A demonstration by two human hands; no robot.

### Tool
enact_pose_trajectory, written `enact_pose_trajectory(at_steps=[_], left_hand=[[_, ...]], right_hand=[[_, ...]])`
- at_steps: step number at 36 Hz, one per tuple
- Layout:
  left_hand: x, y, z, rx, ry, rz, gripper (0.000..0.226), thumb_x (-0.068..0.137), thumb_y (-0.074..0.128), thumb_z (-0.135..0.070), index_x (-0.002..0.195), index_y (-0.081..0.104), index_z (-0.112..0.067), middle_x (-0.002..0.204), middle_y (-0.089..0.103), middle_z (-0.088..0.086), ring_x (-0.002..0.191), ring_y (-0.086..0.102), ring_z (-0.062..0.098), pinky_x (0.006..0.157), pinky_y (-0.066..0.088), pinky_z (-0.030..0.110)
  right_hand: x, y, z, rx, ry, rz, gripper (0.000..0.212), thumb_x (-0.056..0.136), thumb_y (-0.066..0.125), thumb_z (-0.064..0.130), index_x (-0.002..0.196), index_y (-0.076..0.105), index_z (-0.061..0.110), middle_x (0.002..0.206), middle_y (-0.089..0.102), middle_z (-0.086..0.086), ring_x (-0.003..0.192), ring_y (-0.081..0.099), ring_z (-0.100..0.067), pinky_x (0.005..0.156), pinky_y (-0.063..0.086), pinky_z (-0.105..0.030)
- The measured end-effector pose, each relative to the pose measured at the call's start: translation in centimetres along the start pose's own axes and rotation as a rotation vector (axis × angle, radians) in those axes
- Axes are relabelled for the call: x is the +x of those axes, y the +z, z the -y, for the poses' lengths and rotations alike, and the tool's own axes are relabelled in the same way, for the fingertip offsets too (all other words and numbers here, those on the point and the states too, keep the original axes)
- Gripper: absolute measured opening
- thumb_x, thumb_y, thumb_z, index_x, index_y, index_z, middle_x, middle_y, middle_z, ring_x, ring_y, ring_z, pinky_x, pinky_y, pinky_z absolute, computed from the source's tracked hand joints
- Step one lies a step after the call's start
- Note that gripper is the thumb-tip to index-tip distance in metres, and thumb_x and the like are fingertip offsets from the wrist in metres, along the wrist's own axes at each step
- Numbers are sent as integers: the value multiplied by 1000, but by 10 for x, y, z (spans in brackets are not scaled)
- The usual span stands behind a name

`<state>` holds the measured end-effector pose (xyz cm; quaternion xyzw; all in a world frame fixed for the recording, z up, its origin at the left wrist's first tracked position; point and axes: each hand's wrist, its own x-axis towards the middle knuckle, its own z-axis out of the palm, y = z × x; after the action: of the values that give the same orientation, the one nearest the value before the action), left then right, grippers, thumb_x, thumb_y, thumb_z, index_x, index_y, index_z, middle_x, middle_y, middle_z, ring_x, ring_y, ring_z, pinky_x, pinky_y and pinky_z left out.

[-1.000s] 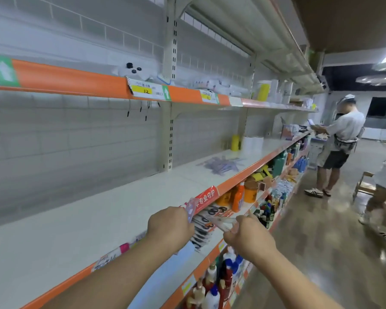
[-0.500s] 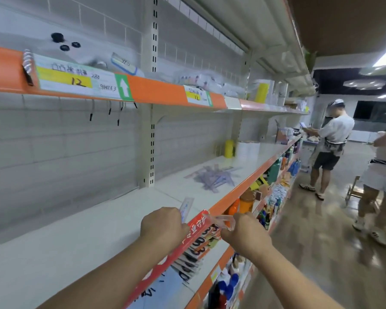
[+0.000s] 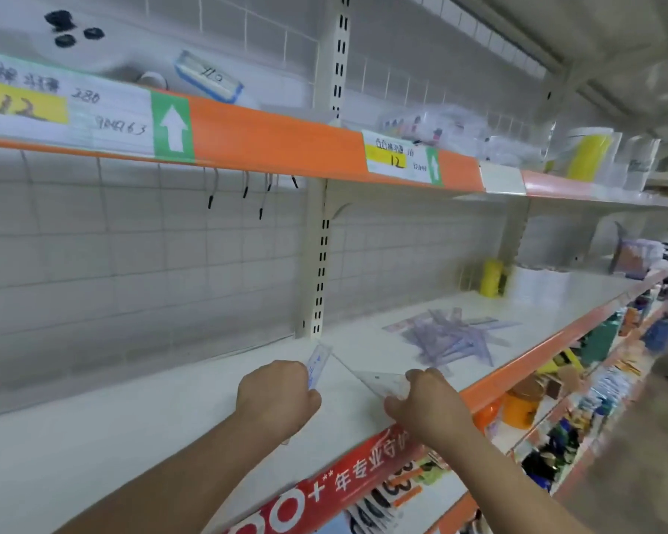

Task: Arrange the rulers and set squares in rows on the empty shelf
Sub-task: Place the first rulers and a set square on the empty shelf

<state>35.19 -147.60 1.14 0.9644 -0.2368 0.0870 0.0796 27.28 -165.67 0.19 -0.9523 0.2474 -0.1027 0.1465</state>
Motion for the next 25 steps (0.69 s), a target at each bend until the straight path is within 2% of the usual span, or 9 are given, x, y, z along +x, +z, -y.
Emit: enact_pose_trajectory(at_steps=[4,8,13,14,16,18,22,24,25], left_hand=[[15,1,-1,6,-88,-26,19,88,46,-35,75,43,-22,66,38,-8,72,49,18,58,35,25],[20,4,5,17,-185,-40,22,88,45,-35,71,42,-22,68,41,-7,72,48,18,52,30,26],[7,8,22,81,-305,0,17,93,43,-36,86,47,-21,82,47,-5,76,47,18,60,33,26],[3,10,27,96,-320,16,19,94,43,-37,87,48,-20,83,49,-5,77,48,18,60,34,26],[-7,14,40,123,-337,58,25,95,42,-40,93,55,-19,91,57,-3,84,55,19,64,36,26],[-17,17,52,146,-336,98,30,95,42,-41,105,61,-20,105,64,-3,97,60,19,69,41,27],[-41,13,68,165,-319,158,38,97,46,-37,132,53,-26,129,59,-5,117,55,16,91,46,29],[-53,11,74,165,-306,163,41,97,47,-35,138,48,-27,132,57,-6,119,53,14,93,44,27],[-58,9,78,167,-304,163,41,97,47,-35,138,49,-28,133,57,-7,119,53,13,92,44,26]], right_hand=[[34,0,-4,21,-93,30,34,86,57,39,108,56,13,119,52,-8,99,59,-24,79,47,-30],[62,0,-2,-1,-169,84,49,88,56,39,127,52,10,130,48,-8,112,57,-23,88,47,-29],[86,15,8,-13,-337,204,19,85,58,32,75,47,19,108,51,-5,77,54,-17,60,43,-24],[87,18,10,-27,-375,263,15,86,58,32,83,53,18,110,51,-6,83,56,-18,63,45,-25],[89,26,15,-57,-468,341,39,87,60,34,118,56,10,123,50,-6,105,57,-20,85,49,-29],[89,32,21,-52,-521,407,48,87,63,34,126,52,8,124,51,-5,107,56,-20,91,48,-31],[84,43,30,-51,-669,499,28,88,63,34,110,51,21,92,39,12,89,43,-13,63,33,-12],[83,47,34,-43,-698,541,28,88,63,33,111,55,20,97,35,10,87,40,-10,63,30,-13],[83,49,35,-33,-721,541,15,88,63,32,98,54,27,93,34,13,81,39,-6,63,30,-15]])
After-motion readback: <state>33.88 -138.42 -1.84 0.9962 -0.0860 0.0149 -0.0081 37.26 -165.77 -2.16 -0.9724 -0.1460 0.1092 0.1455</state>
